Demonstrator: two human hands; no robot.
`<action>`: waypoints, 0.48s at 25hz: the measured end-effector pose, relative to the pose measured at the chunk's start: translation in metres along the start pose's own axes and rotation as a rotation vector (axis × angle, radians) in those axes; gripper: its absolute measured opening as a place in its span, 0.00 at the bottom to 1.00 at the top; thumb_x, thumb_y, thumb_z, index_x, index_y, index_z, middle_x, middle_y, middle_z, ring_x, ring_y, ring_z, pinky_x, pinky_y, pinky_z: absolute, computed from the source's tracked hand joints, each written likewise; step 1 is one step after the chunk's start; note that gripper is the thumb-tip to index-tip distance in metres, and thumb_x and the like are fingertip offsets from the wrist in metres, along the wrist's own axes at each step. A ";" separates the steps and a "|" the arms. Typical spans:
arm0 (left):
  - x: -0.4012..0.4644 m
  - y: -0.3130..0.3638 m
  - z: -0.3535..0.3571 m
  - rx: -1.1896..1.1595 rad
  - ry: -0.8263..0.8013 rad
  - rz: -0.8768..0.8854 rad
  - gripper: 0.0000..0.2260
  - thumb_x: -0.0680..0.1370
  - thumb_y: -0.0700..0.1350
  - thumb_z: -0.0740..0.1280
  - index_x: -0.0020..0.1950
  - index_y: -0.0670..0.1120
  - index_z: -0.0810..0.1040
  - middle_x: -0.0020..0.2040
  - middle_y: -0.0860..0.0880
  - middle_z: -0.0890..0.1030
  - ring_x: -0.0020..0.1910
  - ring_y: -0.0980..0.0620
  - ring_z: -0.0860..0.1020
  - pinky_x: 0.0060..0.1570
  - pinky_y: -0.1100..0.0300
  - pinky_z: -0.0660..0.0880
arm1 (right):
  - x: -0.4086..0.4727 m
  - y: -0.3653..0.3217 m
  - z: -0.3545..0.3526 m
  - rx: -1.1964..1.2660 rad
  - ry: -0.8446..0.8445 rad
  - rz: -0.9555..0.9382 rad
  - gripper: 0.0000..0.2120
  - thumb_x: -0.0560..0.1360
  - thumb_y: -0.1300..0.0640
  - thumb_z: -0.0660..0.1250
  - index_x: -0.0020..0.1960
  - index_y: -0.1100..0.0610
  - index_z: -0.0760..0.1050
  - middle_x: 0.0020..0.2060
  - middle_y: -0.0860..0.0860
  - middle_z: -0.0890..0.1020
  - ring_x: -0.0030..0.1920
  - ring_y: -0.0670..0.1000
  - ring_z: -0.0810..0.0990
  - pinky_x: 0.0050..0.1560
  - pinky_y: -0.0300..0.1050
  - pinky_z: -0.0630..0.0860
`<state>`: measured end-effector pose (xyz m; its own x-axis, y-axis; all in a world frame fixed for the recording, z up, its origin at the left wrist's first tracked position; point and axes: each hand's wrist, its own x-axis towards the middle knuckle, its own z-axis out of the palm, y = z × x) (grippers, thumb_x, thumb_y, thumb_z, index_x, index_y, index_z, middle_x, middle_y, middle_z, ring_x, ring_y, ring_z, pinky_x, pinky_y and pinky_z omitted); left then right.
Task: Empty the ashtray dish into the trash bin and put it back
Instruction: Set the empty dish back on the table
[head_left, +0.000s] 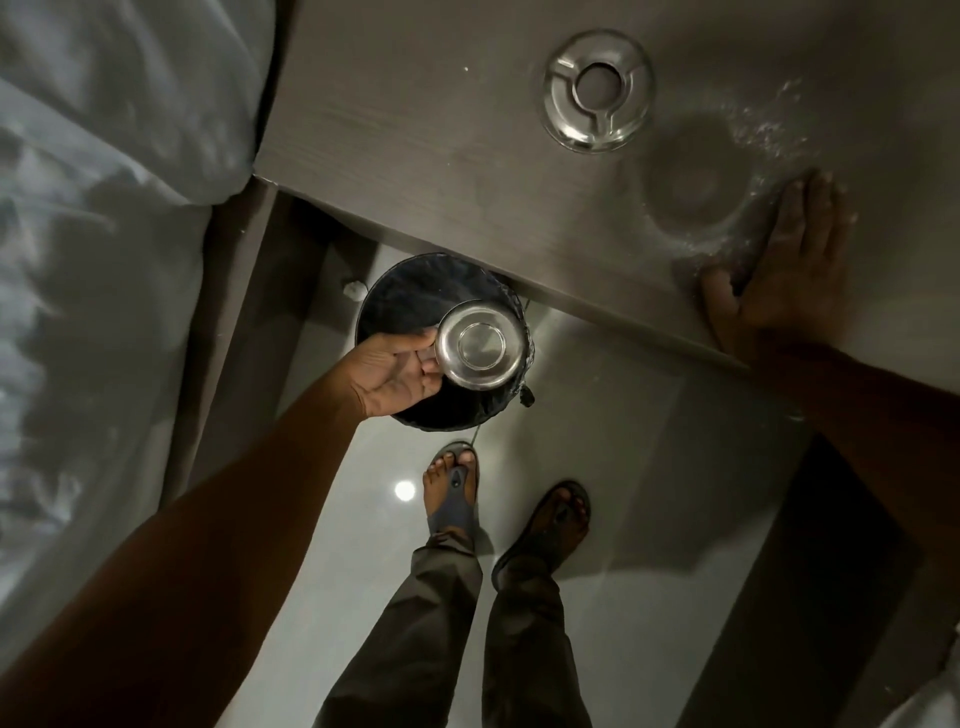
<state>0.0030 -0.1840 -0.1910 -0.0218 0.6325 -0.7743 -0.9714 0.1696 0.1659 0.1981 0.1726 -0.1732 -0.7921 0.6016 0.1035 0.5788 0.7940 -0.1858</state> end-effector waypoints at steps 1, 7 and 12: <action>-0.008 0.003 0.008 0.044 0.018 0.025 0.21 0.61 0.43 0.84 0.50 0.44 0.81 0.36 0.51 0.78 0.34 0.57 0.70 0.38 0.64 0.70 | 0.000 -0.002 -0.001 0.002 -0.009 0.005 0.44 0.76 0.42 0.60 0.79 0.71 0.54 0.79 0.70 0.57 0.79 0.70 0.54 0.80 0.64 0.49; -0.049 0.035 0.130 0.957 0.087 0.745 0.04 0.78 0.44 0.69 0.49 0.48 0.84 0.42 0.50 0.85 0.40 0.51 0.80 0.42 0.59 0.78 | 0.002 -0.006 -0.007 0.021 -0.053 0.051 0.46 0.75 0.38 0.57 0.79 0.70 0.54 0.79 0.69 0.57 0.80 0.68 0.53 0.80 0.63 0.49; 0.043 0.027 0.236 1.984 0.076 1.236 0.05 0.78 0.38 0.67 0.49 0.41 0.83 0.42 0.44 0.83 0.45 0.40 0.77 0.45 0.48 0.74 | 0.007 -0.009 -0.010 0.038 -0.112 0.092 0.49 0.73 0.33 0.55 0.80 0.69 0.54 0.80 0.67 0.56 0.81 0.66 0.52 0.81 0.60 0.48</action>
<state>0.0318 0.0259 -0.0763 -0.2522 0.9610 0.1139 0.8311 0.1548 0.5342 0.1900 0.1706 -0.1610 -0.7537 0.6568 -0.0247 0.6442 0.7307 -0.2261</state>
